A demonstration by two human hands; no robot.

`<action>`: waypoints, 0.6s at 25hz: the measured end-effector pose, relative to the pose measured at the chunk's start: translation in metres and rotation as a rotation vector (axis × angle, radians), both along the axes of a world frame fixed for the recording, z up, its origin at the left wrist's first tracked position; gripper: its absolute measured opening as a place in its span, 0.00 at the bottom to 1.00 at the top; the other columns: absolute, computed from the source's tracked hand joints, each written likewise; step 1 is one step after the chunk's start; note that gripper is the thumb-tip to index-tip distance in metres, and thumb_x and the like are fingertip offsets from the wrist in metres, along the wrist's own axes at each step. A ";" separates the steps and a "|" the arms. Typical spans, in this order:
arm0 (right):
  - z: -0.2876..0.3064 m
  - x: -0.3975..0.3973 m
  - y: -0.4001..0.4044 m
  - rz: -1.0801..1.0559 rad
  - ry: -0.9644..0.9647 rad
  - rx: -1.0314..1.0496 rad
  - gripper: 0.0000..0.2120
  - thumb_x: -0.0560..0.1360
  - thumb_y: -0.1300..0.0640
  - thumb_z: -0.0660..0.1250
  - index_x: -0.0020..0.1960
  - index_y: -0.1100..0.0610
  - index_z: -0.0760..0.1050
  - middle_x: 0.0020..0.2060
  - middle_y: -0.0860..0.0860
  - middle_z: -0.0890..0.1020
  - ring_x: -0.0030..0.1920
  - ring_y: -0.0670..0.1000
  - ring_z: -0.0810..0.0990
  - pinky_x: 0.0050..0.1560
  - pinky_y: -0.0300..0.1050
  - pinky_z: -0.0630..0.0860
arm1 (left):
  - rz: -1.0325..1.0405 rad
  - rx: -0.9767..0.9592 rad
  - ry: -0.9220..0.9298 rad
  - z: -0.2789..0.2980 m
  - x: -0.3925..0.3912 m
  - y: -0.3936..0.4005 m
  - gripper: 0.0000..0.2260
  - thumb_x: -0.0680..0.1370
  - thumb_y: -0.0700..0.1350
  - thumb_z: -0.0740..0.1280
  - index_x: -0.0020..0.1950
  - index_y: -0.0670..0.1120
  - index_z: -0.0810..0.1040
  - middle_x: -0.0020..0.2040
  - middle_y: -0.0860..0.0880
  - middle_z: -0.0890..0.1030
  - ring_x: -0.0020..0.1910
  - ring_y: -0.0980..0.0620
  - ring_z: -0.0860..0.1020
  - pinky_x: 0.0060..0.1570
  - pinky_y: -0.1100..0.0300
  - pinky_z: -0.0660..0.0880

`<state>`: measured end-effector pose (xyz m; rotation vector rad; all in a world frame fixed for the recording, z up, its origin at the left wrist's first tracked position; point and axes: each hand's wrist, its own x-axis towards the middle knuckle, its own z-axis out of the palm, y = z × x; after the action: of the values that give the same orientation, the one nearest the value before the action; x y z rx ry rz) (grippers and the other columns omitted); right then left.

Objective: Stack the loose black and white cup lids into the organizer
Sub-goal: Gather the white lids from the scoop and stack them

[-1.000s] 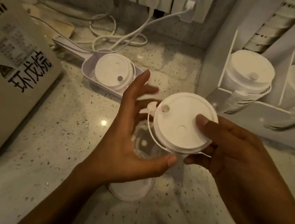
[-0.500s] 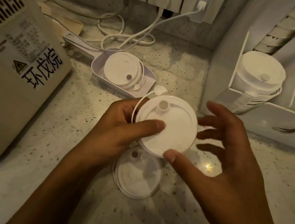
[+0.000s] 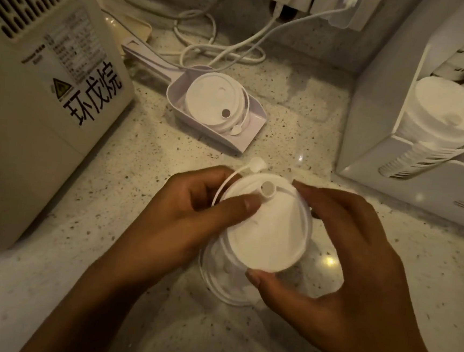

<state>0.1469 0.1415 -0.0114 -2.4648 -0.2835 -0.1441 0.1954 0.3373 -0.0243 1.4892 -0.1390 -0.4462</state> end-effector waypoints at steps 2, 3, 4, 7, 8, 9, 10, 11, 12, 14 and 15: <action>-0.005 -0.007 0.002 0.069 0.036 -0.040 0.41 0.64 0.31 0.71 0.71 0.49 0.70 0.60 0.45 0.75 0.61 0.44 0.71 0.60 0.28 0.67 | 0.145 0.315 -0.110 -0.007 -0.025 0.009 0.12 0.73 0.63 0.69 0.49 0.57 0.82 0.46 0.59 0.85 0.47 0.60 0.83 0.45 0.68 0.79; -0.009 -0.011 0.004 0.088 0.053 -0.053 0.41 0.63 0.30 0.71 0.71 0.49 0.70 0.59 0.45 0.75 0.61 0.45 0.72 0.58 0.30 0.69 | 0.208 0.518 -0.209 -0.013 -0.036 0.014 0.15 0.72 0.66 0.68 0.51 0.58 0.80 0.46 0.61 0.83 0.49 0.60 0.81 0.46 0.70 0.78; -0.014 -0.015 0.006 0.100 0.069 -0.063 0.41 0.63 0.30 0.71 0.71 0.49 0.71 0.59 0.45 0.75 0.60 0.46 0.72 0.56 0.32 0.70 | 0.246 0.672 -0.294 -0.020 -0.046 0.018 0.17 0.71 0.66 0.66 0.54 0.59 0.78 0.48 0.63 0.80 0.51 0.61 0.78 0.47 0.70 0.75; -0.026 -0.025 0.013 0.112 0.103 -0.106 0.41 0.64 0.30 0.70 0.70 0.51 0.73 0.58 0.46 0.76 0.59 0.47 0.72 0.54 0.34 0.68 | 0.280 0.820 -0.347 -0.040 -0.065 0.022 0.22 0.70 0.67 0.66 0.59 0.57 0.73 0.52 0.62 0.74 0.54 0.60 0.72 0.50 0.67 0.68; -0.028 -0.026 0.014 0.111 0.116 -0.122 0.41 0.64 0.30 0.70 0.70 0.52 0.73 0.58 0.47 0.77 0.59 0.47 0.72 0.55 0.33 0.67 | 0.298 0.829 -0.351 -0.043 -0.069 0.021 0.21 0.70 0.67 0.65 0.58 0.57 0.74 0.52 0.61 0.74 0.53 0.59 0.70 0.50 0.66 0.68; -0.030 -0.027 0.014 0.110 0.128 -0.130 0.41 0.64 0.30 0.69 0.70 0.52 0.73 0.58 0.47 0.77 0.59 0.46 0.71 0.55 0.33 0.67 | 0.317 0.837 -0.351 -0.044 -0.071 0.018 0.21 0.70 0.66 0.65 0.56 0.56 0.75 0.51 0.59 0.74 0.53 0.57 0.70 0.51 0.63 0.68; -0.030 -0.027 0.013 0.107 0.134 -0.132 0.40 0.64 0.31 0.69 0.70 0.52 0.73 0.58 0.47 0.77 0.60 0.46 0.70 0.55 0.33 0.67 | 0.338 0.851 -0.349 -0.045 -0.073 0.015 0.21 0.70 0.66 0.65 0.55 0.54 0.77 0.51 0.58 0.74 0.54 0.56 0.69 0.51 0.59 0.69; -0.031 -0.026 0.011 0.102 0.134 -0.133 0.40 0.65 0.31 0.69 0.71 0.52 0.72 0.58 0.47 0.76 0.60 0.46 0.70 0.55 0.33 0.67 | 0.359 0.867 -0.346 -0.045 -0.074 0.013 0.21 0.70 0.66 0.65 0.55 0.53 0.79 0.51 0.56 0.75 0.54 0.54 0.69 0.52 0.55 0.70; -0.031 -0.025 0.010 0.096 0.132 -0.132 0.40 0.65 0.32 0.70 0.71 0.51 0.71 0.58 0.47 0.76 0.60 0.46 0.69 0.54 0.33 0.67 | 0.381 0.881 -0.339 -0.046 -0.074 0.010 0.22 0.70 0.66 0.65 0.55 0.52 0.80 0.51 0.55 0.75 0.54 0.53 0.69 0.52 0.52 0.71; -0.032 -0.023 0.008 0.086 0.123 -0.128 0.40 0.64 0.33 0.70 0.72 0.50 0.69 0.59 0.47 0.75 0.60 0.46 0.69 0.54 0.34 0.68 | 0.408 0.905 -0.328 -0.046 -0.073 0.004 0.22 0.70 0.66 0.64 0.55 0.53 0.80 0.51 0.54 0.75 0.55 0.52 0.69 0.53 0.49 0.71; -0.033 -0.022 0.007 0.081 0.121 -0.128 0.41 0.64 0.33 0.70 0.72 0.50 0.68 0.59 0.47 0.75 0.60 0.46 0.69 0.54 0.33 0.67 | 0.414 0.918 -0.327 -0.047 -0.072 0.002 0.21 0.71 0.66 0.64 0.54 0.54 0.80 0.51 0.54 0.75 0.55 0.51 0.69 0.53 0.49 0.70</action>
<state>0.1247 0.1486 -0.0442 -2.5712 -0.3491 0.0592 0.1230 0.3390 -0.0708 2.4212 0.1442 0.1144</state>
